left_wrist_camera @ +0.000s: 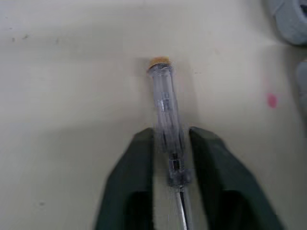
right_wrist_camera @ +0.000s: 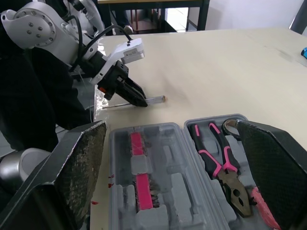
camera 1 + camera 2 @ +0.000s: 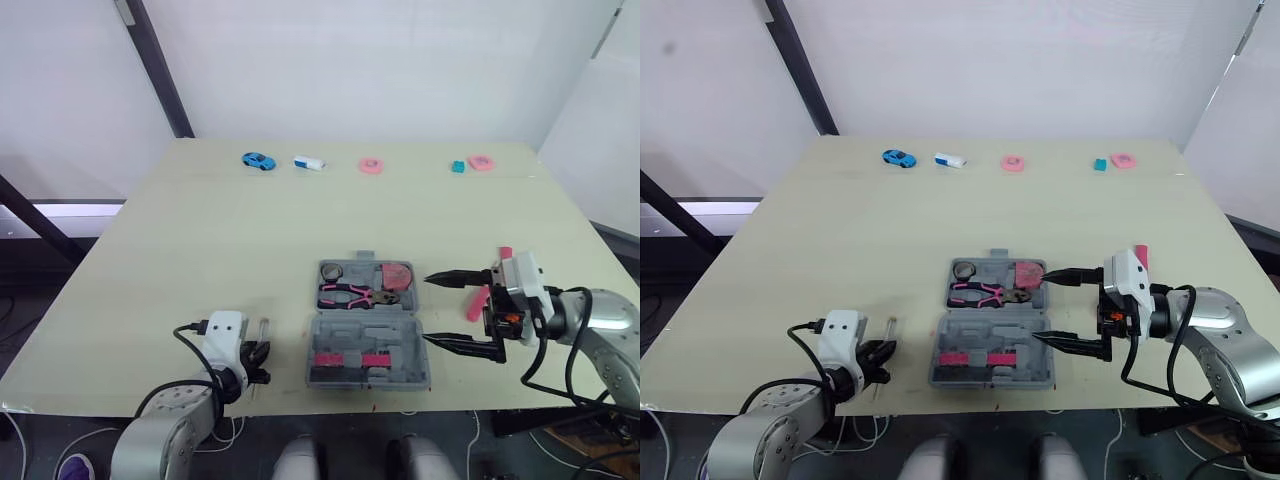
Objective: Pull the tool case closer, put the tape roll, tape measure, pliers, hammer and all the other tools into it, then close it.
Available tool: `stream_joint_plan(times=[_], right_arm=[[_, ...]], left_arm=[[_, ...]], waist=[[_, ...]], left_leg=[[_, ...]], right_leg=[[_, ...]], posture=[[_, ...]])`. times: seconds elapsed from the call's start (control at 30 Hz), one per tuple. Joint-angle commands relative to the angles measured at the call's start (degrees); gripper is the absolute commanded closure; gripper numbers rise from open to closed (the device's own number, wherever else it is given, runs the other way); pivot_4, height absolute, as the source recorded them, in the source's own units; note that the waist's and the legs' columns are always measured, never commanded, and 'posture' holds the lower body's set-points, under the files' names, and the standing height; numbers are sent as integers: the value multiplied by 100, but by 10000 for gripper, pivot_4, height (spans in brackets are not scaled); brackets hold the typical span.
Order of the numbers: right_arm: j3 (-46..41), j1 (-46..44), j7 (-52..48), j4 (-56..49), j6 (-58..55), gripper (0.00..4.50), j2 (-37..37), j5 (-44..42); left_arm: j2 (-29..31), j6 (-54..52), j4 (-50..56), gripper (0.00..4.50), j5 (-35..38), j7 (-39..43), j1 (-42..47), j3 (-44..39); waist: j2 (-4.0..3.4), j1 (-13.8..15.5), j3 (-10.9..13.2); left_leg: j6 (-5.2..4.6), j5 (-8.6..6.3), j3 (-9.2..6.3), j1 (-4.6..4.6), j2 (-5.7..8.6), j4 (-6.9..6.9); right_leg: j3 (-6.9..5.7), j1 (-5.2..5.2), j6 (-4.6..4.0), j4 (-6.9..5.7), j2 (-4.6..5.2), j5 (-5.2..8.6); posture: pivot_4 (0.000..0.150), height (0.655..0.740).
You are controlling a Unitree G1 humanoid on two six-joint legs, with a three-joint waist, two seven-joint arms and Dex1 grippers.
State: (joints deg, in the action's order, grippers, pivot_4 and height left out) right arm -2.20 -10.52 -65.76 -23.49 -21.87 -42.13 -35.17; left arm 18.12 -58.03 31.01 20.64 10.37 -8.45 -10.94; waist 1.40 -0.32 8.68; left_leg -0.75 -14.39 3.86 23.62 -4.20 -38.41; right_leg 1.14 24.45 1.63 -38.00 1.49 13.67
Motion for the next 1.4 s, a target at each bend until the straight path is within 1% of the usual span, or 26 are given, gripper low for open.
stream_joint_plan(times=[0.03, 0.13, 0.2, 0.23, 0.3, 0.37, 0.4, 0.43, 0.47, 0.5, 0.53, 0.57, 0.6, 0.63, 0.7, 0.8, 0.9, 1.0, 1.07, 1.17, 1.27, 1.4], right_arm=[[-87, -33, 18, -81, 125, 0, 20, -32], [-130, 24, 43, -66, 172, 0, 49, -22], [-177, 97, 105, -88, 191, 0, 102, -54], [-188, 123, 119, -95, 203, 0, 114, -58], [-190, 184, 153, -126, 233, 0, 125, -37], [-267, 270, 260, -226, 186, 0, 156, -123], [-312, 344, 290, -300, 167, 0, 150, -160], [-366, 437, 323, -390, 146, 0, 137, -205], [-423, 519, 374, -475, 105, 0, 137, -278], [-455, 566, 424, -537, 68, 0, 138, -335], [-492, 672, 432, -653, 49, 0, 86, -362], [-505, 731, 441, -732, 31, 0, 46, -375], [-559, 825, 465, -823, 4, 0, 7, -407], [-602, 900, 483, -894, -21, 0, -26, -429], [-661, 989, 558, -976, -64, 0, -60, -473], [-680, 1075, 635, -1055, -89, 0, -72, -490], [-661, 1120, 665, -1078, -87, 0, -80, -484], [-663, 1137, 652, -1050, -90, 0, -94, -470], [-681, 1150, 617, -1023, -89, 0, -119, -472], [-700, 1149, 561, -970, -96, 0, -164, -470], [-711, 1129, 528, -925, -104, 0, -198, -486], [-732, 1094, 485, -878, -131, 0, -245, -519]], left_arm=[[59, 194, 410, 14999, 135, 143, -185, -282], [280, 332, 863, 14999, 517, 621, -435, -605], [700, 456, 951, 14999, 971, 1374, -562, -861], [842, 484, 950, 14999, 1140, 1604, -590, -955], [1319, 590, 817, 14999, 1380, 2206, -595, -1079], [2016, 795, 410, 14999, 1583, 3129, -427, -1159], [2468, 1031, 60, 14999, 1553, 3730, -259, -1089], [2921, 1303, -358, 14999, 1478, 4313, -17, -967], [3341, 1698, -762, 12226, 1297, 4854, 218, -763], [3629, 2009, -1080, 9695, 1166, 5246, 392, -608], [3908, 2410, -1540, 6130, 1030, 5805, 759, -348], [4079, 2696, -1877, 2411, 944, 6193, 1023, -162], [4271, 3285, -2368, 1028, 675, 6783, 1405, 184], [4393, 3741, -2812, 1028, 450, 7267, 1771, 489], [4530, 4529, -3634, 1028, 88, 7972, 2510, 1128], [4851, 5983, -4565, 1028, -163, 8213, 3417, 2400], [5005, 7328, -5405, 1028, -288, 8213, 4334, 3707], [4723, 8709, -6307, 1028, -732, 8213, 5430, 4909], [4528, 9243, -6680, 1028, -837, 8213, 5873, 5406], [4118, 10155, -7209, 1028, -1112, 8213, 6246, 5853], [3667, 10875, -7659, 1028, -1398, 8213, 6434, 5970], [3299, 11665, -8109, 1028, -1746, 8213, 6642, 6204]], waist=[[1, -21, 1], [5, -37, 3], [5, -27, 3], [5, -16, 3], [6, 0, 3], [6, 4, 4], [8, 20, 6], [6, 20, 6], [2, 48, 8], [2, 61, 8], [-3, 71, 9], [-5, 79, 9], [-5, 92, 9], [-6, 103, 9], [-5, 111, 9], [0, 113, 11], [4, 117, 13], [6, 120, 14], [7, 126, 14], [9, 116, 14], [11, 116, 16], [14, 100, 17]], left_leg=[[0, 0, 0, 0, 0, 0], [0, 0, -1, 2, -1, 1], [0, 0, 0, 2, -2, 2], [0, 0, -2, 2, -2, 2], [0, 0, -2, 3, -2, -1], [0, 0, 5, 1, -1, -2], [0, 0, 3, 3, -1, -3], [1, 0, 0, 2, -2, -3], [1, 0, 1, 2, -2, -2], [1, 0, 4, 2, -2, -2], [1, 1, 4, 3, -3, -2], [1, 0, 12, 2, -3, 1], [1, 0, 15, 4, -2, 0], [2, 0, 20, 7, -3, 2], [1, 0, 24, 12, -2, 3], [0, -1, 35, 17, -3, 6], [0, -1, 25, 20, -4, 6], [0, -1, 26, 21, -4, 3], [0, -1, 28, 21, -3, -2], [-1, -1, 30, 21, -3, -5], [-1, -1, 27, 20, -3, -4], [-1, -1, 27, 21, -4, -5]], right_leg=[[0, 0, 0, 0, 0, 0], [0, 1, 0, 0, -1, 0], [-1, 2, -7, 0, 0, 4], [-3, 3, -11, 1, 0, 6], [-5, 3, -12, 0, 2, 7], [-2, 3, -12, 1, 6, 7], [-5, 3, -12, 0, 5, 8], [-11, 4, -14, -2, 4, 9], [-10, 7, -13, 0, 3, 9], [-9, 10, -13, -2, 4, 9], [-9, 14, -15, 0, 1, 9], [-4, 13, -14, 1, 4, 9], [-3, 14, -14, 2, 5, 9], [0, 18, -14, 6, 6, 8], [0, 20, -14, 12, 7, 8], [11, 28, -13, 12, 4, 8], [10, 29, -9, 6, -5, 6], [12, 28, -6, 5, -6, 4], [15, 26, -5, 5, -6, 4], [19, 24, 4, 5, -6, -1], [18, 24, 8, 3, -8, -4], [22, 25, 11, 3, -11, -5]], posture=[[1500, 7400], [1500, 7400], [1500, 7400], [1500, 7400], [1500, 7400], [1500, 7400], [1500, 7400], [1500, 7400], [1500, 7400], [1500, 7400], [1500, 7400], [1500, 7400], [1500, 7400], [1500, 7400], [1500, 7400], [1500, 7400], [1500, 7400], [1500, 7400], [1500, 7400], [1500, 7400], [1500, 7400], [1500, 7400]])
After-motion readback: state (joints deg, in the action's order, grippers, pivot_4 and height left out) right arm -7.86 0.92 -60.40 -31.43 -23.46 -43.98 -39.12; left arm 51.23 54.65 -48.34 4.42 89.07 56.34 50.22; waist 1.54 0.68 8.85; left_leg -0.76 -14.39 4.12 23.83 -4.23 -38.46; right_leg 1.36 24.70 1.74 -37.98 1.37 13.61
